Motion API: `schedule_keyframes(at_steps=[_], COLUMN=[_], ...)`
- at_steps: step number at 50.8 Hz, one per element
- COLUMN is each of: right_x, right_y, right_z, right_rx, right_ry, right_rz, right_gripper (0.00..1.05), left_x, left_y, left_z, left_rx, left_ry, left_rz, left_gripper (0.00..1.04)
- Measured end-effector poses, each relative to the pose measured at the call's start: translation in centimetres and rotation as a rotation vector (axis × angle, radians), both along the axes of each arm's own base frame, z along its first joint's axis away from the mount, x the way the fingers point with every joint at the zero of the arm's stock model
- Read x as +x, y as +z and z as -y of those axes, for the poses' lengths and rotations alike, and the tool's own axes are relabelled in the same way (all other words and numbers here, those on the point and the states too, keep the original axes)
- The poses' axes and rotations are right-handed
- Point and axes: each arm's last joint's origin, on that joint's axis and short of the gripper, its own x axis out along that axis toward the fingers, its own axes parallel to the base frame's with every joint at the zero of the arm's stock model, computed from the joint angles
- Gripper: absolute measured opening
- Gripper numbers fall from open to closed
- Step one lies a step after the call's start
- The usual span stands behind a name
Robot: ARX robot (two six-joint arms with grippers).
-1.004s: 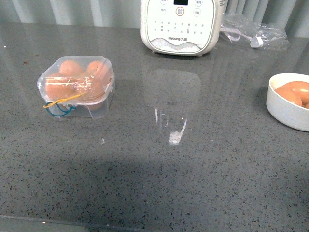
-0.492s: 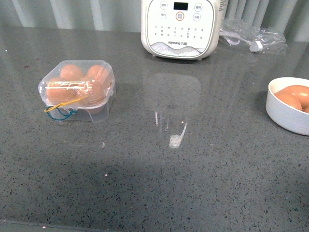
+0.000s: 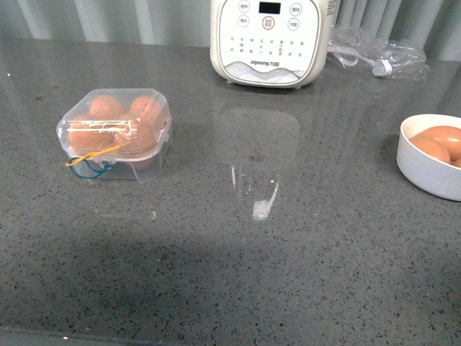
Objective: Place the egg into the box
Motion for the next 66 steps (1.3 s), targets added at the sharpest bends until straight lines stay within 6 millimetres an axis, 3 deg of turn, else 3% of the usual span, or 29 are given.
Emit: schedule_keyframes(at_steps=[11,33,46,63,66], right_x=[0.0,0.0,0.0,0.0,0.0], right_y=[0.0,0.0,0.0,0.0,0.0], right_z=[0.0,0.0,0.0,0.0,0.0], right_rx=[0.0,0.0,0.0,0.0,0.0], right_ry=[0.001,0.0,0.0,0.0,0.0], right_rz=[0.0,0.0,0.0,0.0,0.0], right_gripper=[0.97,0.97,0.97,0.97,0.97], left_x=[-0.7,-1.6,-3.0,-3.1,-3.1], left_y=[-1.2,-2.5,-2.7,-2.6,-2.6], left_z=[1.3,1.3,1.3,1.3,1.3], left_rx=[-0.002,-0.003,-0.003,-0.002,-0.003], left_ry=[-0.006,-0.007,-0.007,-0.006,-0.006], left_rz=[0.0,0.005,0.023,0.027,0.027], left_gripper=[0.04,0.04,0.04,0.04,0.13])
